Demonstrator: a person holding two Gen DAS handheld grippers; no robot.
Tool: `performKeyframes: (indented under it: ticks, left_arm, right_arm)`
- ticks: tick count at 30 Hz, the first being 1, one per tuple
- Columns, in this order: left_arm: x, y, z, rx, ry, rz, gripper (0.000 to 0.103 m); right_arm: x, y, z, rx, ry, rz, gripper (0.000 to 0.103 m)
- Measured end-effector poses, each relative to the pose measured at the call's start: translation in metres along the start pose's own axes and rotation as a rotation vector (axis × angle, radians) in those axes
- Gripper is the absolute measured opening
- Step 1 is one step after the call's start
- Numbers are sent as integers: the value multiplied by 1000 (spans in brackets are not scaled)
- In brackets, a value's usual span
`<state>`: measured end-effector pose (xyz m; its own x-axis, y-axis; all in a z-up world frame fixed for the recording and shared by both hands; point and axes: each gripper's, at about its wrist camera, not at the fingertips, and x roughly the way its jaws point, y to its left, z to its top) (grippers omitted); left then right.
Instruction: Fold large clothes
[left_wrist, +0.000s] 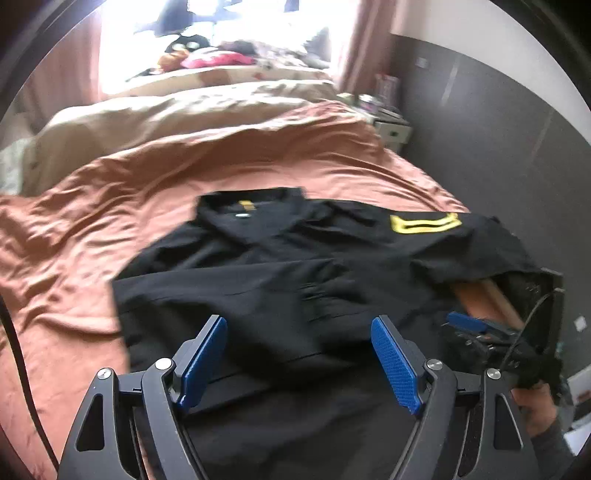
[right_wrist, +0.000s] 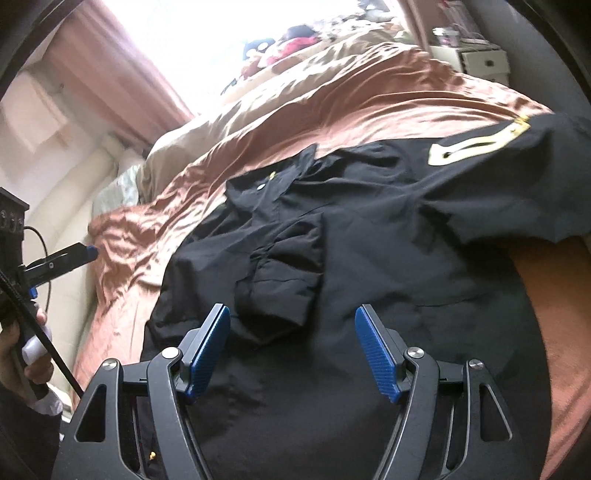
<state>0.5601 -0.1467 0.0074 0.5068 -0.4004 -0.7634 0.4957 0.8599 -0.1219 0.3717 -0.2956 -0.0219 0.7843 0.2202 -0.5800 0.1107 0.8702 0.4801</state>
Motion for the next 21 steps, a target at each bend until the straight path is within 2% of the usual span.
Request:
performKeyframes:
  ticks: [6, 13, 18, 21]
  left_arm:
    - [-23, 53, -32, -55, -8, 47, 81]
    - [-39, 112, -81, -150, 4, 86, 81]
    - [-37, 150, -112, -224, 33, 118, 81]
    - [-35, 168, -129, -275, 60, 134, 81]
  right_arm:
    - [44, 43, 9, -102, 50, -61, 69]
    - [117, 88, 18, -217, 134, -190, 69]
    - [160, 105, 17, -265, 185, -260, 69]
    - [179, 108, 14, -275, 186, -302, 69]
